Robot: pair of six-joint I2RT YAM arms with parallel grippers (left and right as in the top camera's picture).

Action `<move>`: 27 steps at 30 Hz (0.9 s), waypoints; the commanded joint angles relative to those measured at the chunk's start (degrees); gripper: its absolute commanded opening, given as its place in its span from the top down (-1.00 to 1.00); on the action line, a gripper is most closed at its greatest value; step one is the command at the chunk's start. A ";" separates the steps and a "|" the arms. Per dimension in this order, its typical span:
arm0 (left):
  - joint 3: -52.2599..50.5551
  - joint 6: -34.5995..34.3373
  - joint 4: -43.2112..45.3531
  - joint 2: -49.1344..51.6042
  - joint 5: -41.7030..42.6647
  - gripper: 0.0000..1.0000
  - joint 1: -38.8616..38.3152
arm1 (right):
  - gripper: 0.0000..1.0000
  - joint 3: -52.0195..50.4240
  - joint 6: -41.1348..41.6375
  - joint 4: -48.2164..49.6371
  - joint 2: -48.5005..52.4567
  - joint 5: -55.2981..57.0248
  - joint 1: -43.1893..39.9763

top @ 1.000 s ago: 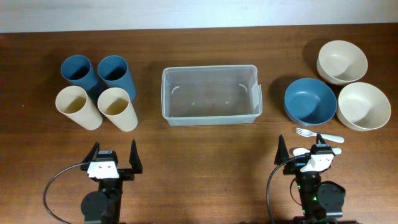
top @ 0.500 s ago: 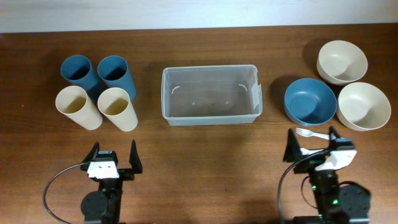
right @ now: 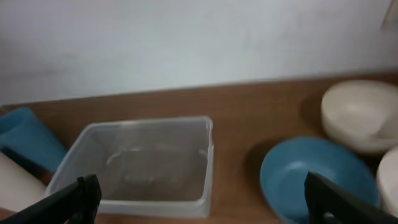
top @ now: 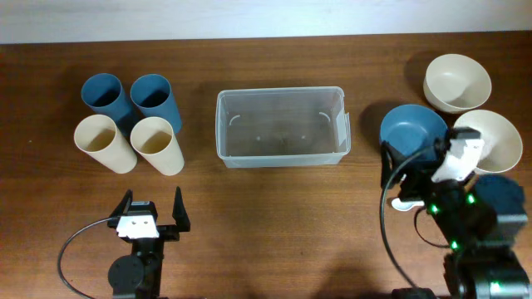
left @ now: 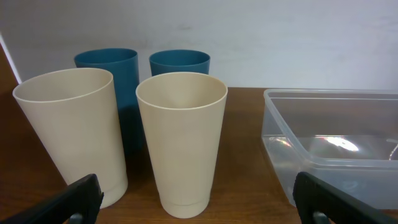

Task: Pack container
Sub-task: 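Move the right gripper toward the blue bowl's near rim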

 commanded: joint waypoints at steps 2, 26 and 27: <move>-0.13 0.70 -0.42 -0.48 -0.13 -1.00 0.35 | -0.97 3.19 13.77 -1.27 3.80 10.38 -3.45; -0.13 0.70 -0.39 -0.48 -0.15 -1.00 0.35 | -0.97 12.31 27.10 -6.56 44.72 1.62 -19.82; -0.13 0.70 -0.42 -0.48 -0.15 -0.99 0.35 | -0.98 12.31 27.02 -5.86 46.03 1.60 -19.82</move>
